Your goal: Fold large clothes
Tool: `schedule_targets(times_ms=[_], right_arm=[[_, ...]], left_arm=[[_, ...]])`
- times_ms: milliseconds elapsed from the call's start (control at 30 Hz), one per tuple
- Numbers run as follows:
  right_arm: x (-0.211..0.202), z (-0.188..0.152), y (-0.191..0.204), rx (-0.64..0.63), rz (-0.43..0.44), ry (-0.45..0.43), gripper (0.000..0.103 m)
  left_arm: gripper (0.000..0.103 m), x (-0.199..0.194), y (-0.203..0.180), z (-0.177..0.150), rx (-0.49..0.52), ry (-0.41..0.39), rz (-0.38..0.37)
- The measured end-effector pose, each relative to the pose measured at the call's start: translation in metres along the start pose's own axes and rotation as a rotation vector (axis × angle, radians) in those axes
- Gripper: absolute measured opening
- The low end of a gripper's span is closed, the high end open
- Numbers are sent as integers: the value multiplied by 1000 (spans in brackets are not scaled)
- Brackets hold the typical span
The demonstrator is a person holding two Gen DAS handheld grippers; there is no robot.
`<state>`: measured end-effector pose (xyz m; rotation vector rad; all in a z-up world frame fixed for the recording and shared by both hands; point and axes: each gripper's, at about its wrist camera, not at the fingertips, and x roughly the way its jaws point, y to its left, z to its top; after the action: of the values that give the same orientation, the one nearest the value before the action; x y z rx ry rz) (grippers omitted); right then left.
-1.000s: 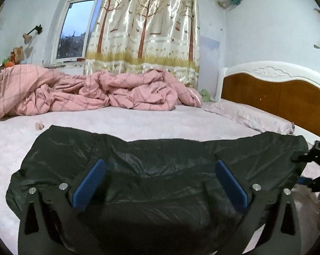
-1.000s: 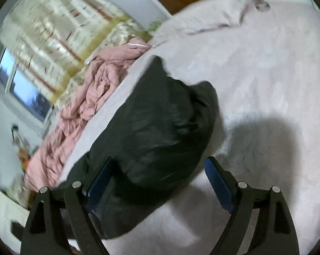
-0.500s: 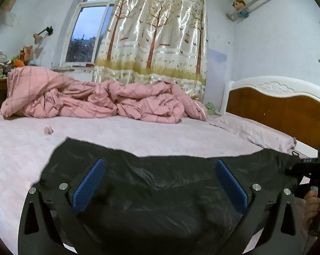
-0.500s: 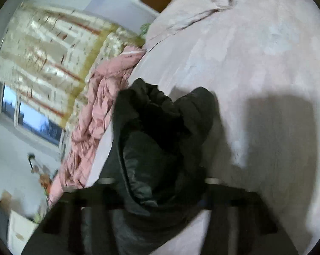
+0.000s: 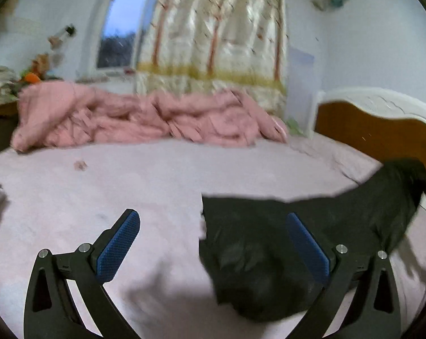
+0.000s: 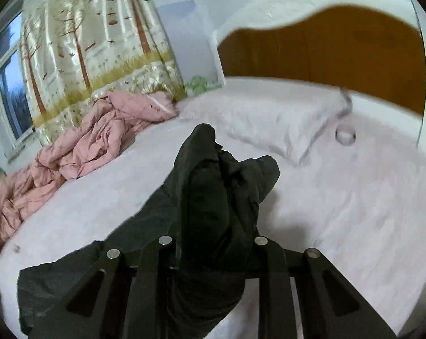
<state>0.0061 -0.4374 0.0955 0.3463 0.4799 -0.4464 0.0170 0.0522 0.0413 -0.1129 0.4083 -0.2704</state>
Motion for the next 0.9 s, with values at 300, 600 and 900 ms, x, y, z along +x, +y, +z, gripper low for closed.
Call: schedule_targets(times_ms=[300,600,900], right_arm=[[-79,-9,98,-198,167,-182,25],[-126,-88,204,-339,437,-132,25],[-101,-165,253,-491,455,-56,70]], left_arm=[[23,63,-1,-36,-19,280,-80],[9,76,14,-22,-78,217,-110],[11,80,15,-25,-89,219,-137]])
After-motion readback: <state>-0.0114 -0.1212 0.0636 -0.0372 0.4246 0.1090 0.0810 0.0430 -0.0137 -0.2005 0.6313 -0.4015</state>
